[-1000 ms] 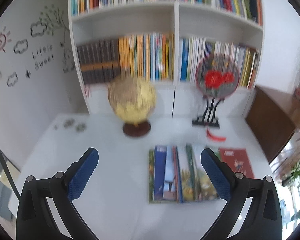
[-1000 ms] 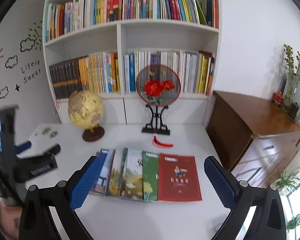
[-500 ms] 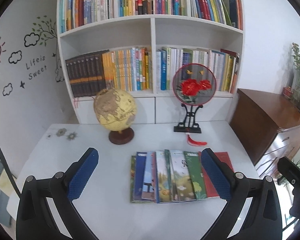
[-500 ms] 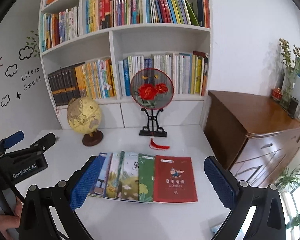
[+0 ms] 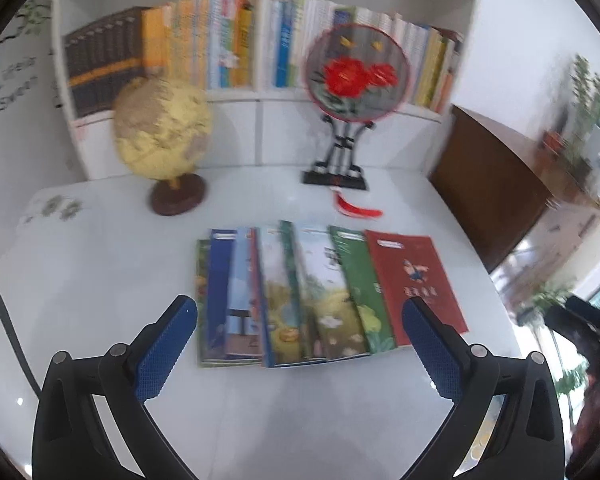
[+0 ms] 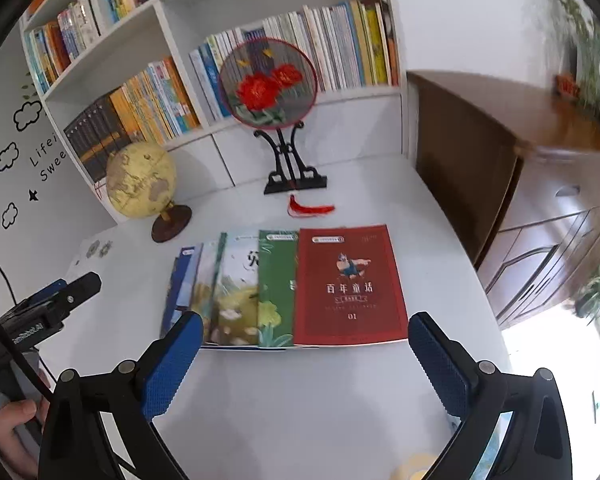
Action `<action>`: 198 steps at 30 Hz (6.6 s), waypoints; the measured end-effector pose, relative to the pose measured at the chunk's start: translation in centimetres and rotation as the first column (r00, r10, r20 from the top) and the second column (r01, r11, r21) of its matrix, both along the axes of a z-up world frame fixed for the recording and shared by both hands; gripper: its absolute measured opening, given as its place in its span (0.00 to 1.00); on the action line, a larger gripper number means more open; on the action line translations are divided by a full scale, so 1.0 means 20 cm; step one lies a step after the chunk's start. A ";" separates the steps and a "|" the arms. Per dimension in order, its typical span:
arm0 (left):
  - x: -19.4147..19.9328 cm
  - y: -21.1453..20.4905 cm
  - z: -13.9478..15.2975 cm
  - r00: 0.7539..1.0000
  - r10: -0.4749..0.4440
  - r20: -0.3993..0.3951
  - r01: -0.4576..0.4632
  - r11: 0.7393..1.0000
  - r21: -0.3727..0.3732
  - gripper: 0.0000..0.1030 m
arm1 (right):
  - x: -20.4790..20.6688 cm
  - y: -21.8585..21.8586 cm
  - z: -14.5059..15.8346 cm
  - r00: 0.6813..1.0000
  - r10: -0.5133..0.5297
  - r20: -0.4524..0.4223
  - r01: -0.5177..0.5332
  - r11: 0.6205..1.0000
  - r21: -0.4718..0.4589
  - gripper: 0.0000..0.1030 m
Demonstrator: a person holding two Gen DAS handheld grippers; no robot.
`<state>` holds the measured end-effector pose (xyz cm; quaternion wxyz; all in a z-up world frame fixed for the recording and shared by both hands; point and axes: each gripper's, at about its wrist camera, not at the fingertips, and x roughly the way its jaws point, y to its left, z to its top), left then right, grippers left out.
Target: Organize books
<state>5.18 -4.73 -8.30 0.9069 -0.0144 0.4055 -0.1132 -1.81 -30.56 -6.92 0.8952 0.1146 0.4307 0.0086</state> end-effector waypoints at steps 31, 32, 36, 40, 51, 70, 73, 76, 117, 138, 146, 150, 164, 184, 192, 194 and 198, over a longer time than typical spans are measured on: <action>0.48 -0.86 -0.79 0.897 -0.284 -0.340 0.230 0.954 -0.190 0.99 | 0.70 -0.69 -1.05 0.913 0.205 -0.352 -0.080 0.937 0.340 0.87; 0.49 -0.86 -0.80 0.896 -0.271 -0.352 0.216 0.958 -0.188 0.99 | 0.70 -0.69 -1.07 0.910 0.217 -0.354 -0.082 0.930 0.358 0.87; 0.52 -0.84 -0.85 0.899 -0.236 -0.368 0.167 0.963 -0.211 0.99 | 0.72 -0.72 -1.13 0.899 0.246 -0.363 -0.084 0.910 0.406 0.84; 0.52 -0.85 -0.85 0.899 -0.252 -0.357 0.185 0.960 -0.211 0.99 | 0.73 -0.74 -1.13 0.905 0.264 -0.333 -0.101 0.895 0.435 0.84; 0.55 -0.82 -0.85 0.886 -0.293 -0.360 0.175 0.929 -0.327 0.95 | 0.75 -0.69 -1.15 0.902 0.313 -0.296 -0.123 0.846 0.519 0.72; 0.60 -0.67 -0.80 0.904 -0.152 -0.399 0.071 0.975 -0.211 0.46 | 0.69 -0.80 -1.21 0.927 0.242 -0.288 -0.018 0.792 0.610 0.05; 0.58 -0.67 -0.79 0.900 -0.195 -0.391 0.107 0.966 -0.235 0.50 | 0.71 -0.79 -1.23 0.918 0.238 -0.316 -0.003 0.804 0.595 0.07; 0.58 -0.67 -0.81 0.896 -0.226 -0.383 0.109 0.946 -0.305 0.68 | 0.71 -0.78 -1.25 0.915 0.232 -0.329 0.012 0.801 0.598 0.15; 0.21 -0.89 -1.00 0.680 -0.336 -0.651 0.165 0.936 -0.311 0.53 | 0.50 -0.62 -1.12 0.803 0.472 -0.365 -0.330 0.861 0.387 0.04; 0.35 -1.22 -0.81 0.745 -0.508 -0.433 0.494 0.856 -0.154 0.32 | 0.41 -0.61 -1.10 0.792 0.512 -0.332 -0.425 0.854 0.301 0.06; 0.18 -1.37 -0.72 0.765 -0.532 -0.363 0.580 0.814 0.028 0.32 | 0.36 -0.54 -0.99 0.811 0.517 -0.274 -0.478 0.855 0.200 0.06; 0.16 -1.39 -0.65 0.781 -0.530 -0.330 0.571 0.820 0.034 0.32 | 0.36 -0.52 -0.94 0.819 0.521 -0.242 -0.494 0.853 0.167 0.06; 0.19 -0.99 -0.44 0.862 -0.461 -0.209 0.477 0.879 0.029 0.32 | 0.31 -0.35 -0.63 0.812 0.580 -0.064 -0.569 0.811 0.134 0.06; 0.30 0.23 -0.30 0.930 -0.341 -0.134 0.340 0.940 -0.026 0.32 | 0.51 0.66 -0.37 0.760 0.649 -0.033 -0.645 0.760 0.080 0.07; 0.35 0.82 -0.37 0.957 -0.245 -0.156 0.241 0.969 -0.048 0.31 | 0.64 1.20 -0.45 0.736 0.677 -0.027 -0.663 0.728 0.171 0.07; 0.36 0.94 -0.42 0.961 -0.215 -0.176 0.208 0.976 -0.056 0.31 | 0.66 1.32 -0.49 0.721 0.692 -0.043 -0.678 0.716 0.165 0.07; 0.36 1.16 -0.51 0.964 -0.161 -0.210 0.148 0.986 -0.079 0.31 | 0.70 1.56 -0.59 0.681 0.727 -0.088 -0.706 0.684 0.184 0.07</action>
